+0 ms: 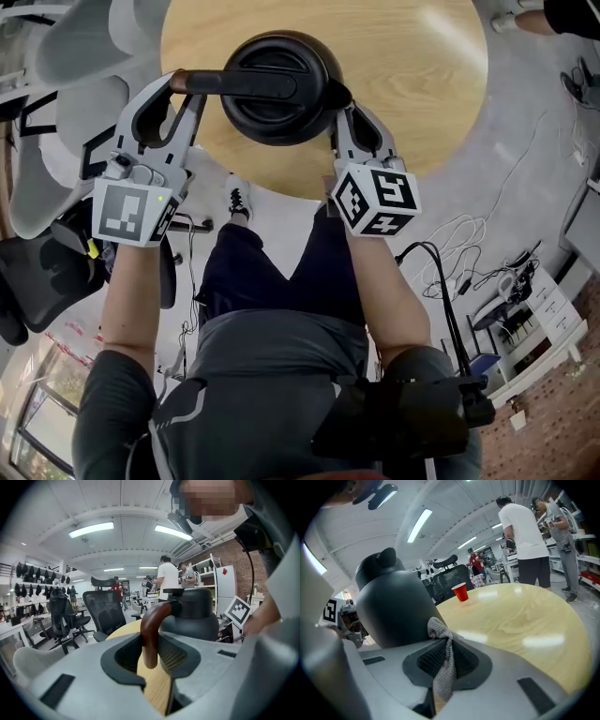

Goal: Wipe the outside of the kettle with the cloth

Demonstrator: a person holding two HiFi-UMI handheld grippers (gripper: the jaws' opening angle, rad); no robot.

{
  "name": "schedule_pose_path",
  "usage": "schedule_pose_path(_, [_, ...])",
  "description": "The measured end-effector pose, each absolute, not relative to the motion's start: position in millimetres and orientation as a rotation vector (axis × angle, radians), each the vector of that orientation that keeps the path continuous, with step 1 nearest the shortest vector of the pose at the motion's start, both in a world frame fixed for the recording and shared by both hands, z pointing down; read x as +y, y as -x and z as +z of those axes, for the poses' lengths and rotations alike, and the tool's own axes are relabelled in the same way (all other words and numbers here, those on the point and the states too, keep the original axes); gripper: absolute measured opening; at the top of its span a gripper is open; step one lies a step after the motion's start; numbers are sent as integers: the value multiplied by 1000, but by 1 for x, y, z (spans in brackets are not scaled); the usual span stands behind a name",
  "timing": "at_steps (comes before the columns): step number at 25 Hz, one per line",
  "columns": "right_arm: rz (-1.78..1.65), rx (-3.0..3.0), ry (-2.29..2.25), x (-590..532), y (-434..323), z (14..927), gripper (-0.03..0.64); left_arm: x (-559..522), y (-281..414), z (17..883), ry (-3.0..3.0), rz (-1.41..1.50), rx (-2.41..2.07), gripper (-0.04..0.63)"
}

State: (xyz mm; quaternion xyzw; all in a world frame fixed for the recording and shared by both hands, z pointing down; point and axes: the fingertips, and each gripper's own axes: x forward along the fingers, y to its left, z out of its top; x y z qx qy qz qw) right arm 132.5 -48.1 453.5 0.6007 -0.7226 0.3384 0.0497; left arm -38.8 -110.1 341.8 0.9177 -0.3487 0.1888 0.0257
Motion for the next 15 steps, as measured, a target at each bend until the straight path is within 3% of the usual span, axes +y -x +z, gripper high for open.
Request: schedule_pose_path(15, [954, -2439, -1295, -89, -132, 450, 49, -113, 44, 345, -2767, 640, -1204, 107])
